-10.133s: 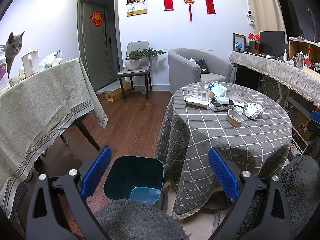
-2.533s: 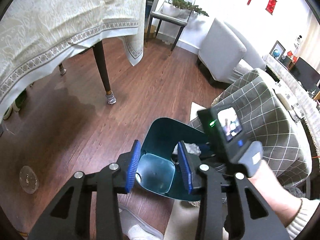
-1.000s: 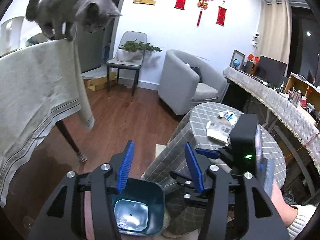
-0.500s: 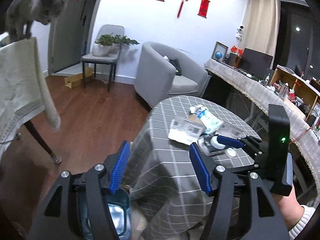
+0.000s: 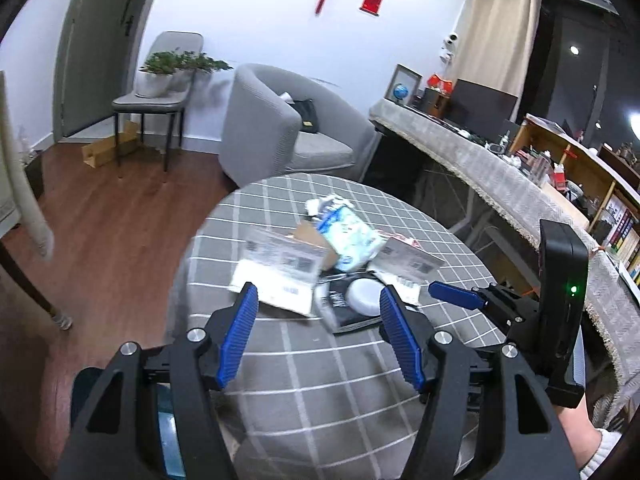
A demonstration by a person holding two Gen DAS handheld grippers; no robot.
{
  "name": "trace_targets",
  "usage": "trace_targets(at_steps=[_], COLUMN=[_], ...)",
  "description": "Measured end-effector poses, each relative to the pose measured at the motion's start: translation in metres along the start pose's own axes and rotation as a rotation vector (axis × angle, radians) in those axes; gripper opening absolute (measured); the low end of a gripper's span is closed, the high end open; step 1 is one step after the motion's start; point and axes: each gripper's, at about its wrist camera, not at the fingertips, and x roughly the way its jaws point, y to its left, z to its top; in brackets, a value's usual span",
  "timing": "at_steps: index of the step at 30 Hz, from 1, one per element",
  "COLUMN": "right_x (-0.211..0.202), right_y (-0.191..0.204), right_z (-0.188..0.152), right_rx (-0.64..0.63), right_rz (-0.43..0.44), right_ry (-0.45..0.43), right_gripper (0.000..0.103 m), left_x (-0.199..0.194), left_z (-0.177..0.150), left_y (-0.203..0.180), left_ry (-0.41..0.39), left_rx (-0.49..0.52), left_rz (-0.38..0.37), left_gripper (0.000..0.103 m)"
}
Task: Collect trash
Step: 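Move both grippers back over the table toward the remaining trash, then grasp the white bottle cap with the right gripper while the left grasps the white round lid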
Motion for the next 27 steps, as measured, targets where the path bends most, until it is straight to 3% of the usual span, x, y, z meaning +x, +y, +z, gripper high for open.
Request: trace_targets(at_steps=[16, 27], right_x=[0.007, 0.016], right_y=[-0.026, -0.026], right_z=[-0.019, -0.020], right_rx=[0.022, 0.010], right_rz=[0.004, 0.028], right_ry=[0.065, 0.097], right_gripper=[0.082, 0.061], left_x=[0.073, 0.094], left_z=[-0.007, -0.006], left_y=[-0.032, -0.032], left_ry=[0.107, 0.137], left_rx=[0.015, -0.029], left_rz=[-0.036, -0.036], left_gripper=[0.062, 0.043])
